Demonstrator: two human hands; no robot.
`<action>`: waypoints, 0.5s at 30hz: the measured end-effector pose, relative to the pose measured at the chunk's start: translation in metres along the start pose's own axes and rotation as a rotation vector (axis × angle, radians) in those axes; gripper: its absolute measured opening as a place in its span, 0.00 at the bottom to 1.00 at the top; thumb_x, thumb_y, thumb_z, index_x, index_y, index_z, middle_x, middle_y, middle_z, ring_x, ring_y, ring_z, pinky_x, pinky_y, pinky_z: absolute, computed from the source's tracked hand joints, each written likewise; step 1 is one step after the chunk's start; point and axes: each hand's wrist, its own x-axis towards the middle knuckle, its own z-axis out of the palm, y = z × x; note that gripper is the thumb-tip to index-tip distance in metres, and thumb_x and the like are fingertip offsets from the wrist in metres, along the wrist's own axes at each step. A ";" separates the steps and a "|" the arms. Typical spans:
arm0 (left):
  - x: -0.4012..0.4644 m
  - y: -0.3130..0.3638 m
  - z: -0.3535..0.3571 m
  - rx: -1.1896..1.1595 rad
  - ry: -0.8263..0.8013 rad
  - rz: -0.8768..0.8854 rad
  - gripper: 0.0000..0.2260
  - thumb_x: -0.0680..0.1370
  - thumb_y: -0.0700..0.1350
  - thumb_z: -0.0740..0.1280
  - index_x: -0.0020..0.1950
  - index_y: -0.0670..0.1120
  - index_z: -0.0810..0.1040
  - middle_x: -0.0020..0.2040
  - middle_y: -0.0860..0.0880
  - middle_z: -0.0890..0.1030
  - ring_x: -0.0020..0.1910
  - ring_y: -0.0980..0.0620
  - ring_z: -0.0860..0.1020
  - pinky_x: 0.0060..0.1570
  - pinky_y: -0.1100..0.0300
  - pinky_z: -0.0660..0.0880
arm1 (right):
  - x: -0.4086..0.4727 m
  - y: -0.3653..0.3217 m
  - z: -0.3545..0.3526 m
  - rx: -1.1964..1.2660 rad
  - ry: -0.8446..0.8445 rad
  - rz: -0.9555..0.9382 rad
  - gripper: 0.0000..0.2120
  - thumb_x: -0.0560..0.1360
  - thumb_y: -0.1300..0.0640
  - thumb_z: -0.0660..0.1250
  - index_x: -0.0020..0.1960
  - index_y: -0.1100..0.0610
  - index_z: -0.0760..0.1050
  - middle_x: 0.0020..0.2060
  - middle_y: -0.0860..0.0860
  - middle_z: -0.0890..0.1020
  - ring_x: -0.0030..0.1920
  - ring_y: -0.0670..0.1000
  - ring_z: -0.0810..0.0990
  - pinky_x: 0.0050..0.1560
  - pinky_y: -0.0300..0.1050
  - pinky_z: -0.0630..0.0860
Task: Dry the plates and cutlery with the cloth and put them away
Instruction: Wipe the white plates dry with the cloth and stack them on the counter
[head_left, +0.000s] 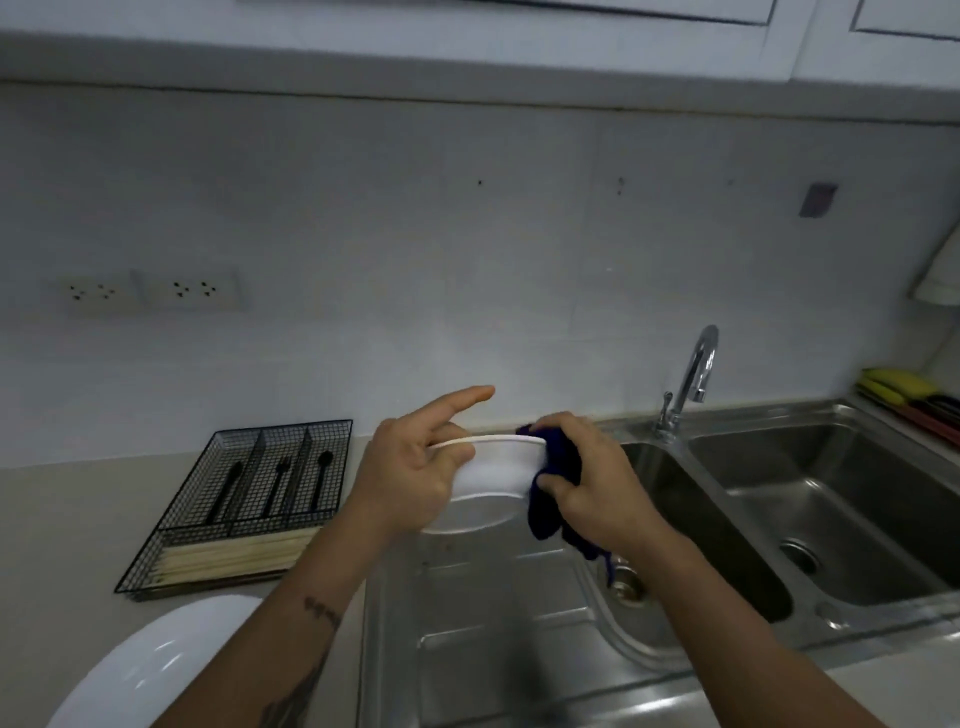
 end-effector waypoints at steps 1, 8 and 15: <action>-0.002 0.003 -0.001 0.068 0.003 0.039 0.26 0.74 0.41 0.66 0.66 0.68 0.74 0.38 0.53 0.83 0.36 0.45 0.79 0.43 0.52 0.78 | -0.001 0.001 -0.003 0.015 -0.021 0.000 0.22 0.68 0.62 0.71 0.56 0.43 0.72 0.51 0.42 0.78 0.52 0.45 0.76 0.56 0.48 0.75; -0.029 -0.007 0.006 0.155 0.347 0.026 0.22 0.75 0.52 0.63 0.69 0.62 0.73 0.59 0.64 0.79 0.68 0.52 0.71 0.69 0.37 0.63 | -0.023 -0.009 0.016 -0.089 0.122 -0.250 0.19 0.64 0.60 0.68 0.54 0.47 0.75 0.45 0.42 0.76 0.43 0.45 0.74 0.42 0.43 0.74; -0.041 -0.017 0.007 -0.566 0.769 -0.706 0.27 0.69 0.37 0.64 0.61 0.64 0.78 0.70 0.47 0.74 0.65 0.40 0.75 0.66 0.38 0.71 | -0.061 -0.015 0.059 -0.186 -0.002 -0.414 0.23 0.65 0.60 0.67 0.60 0.50 0.74 0.51 0.48 0.78 0.47 0.53 0.77 0.38 0.49 0.78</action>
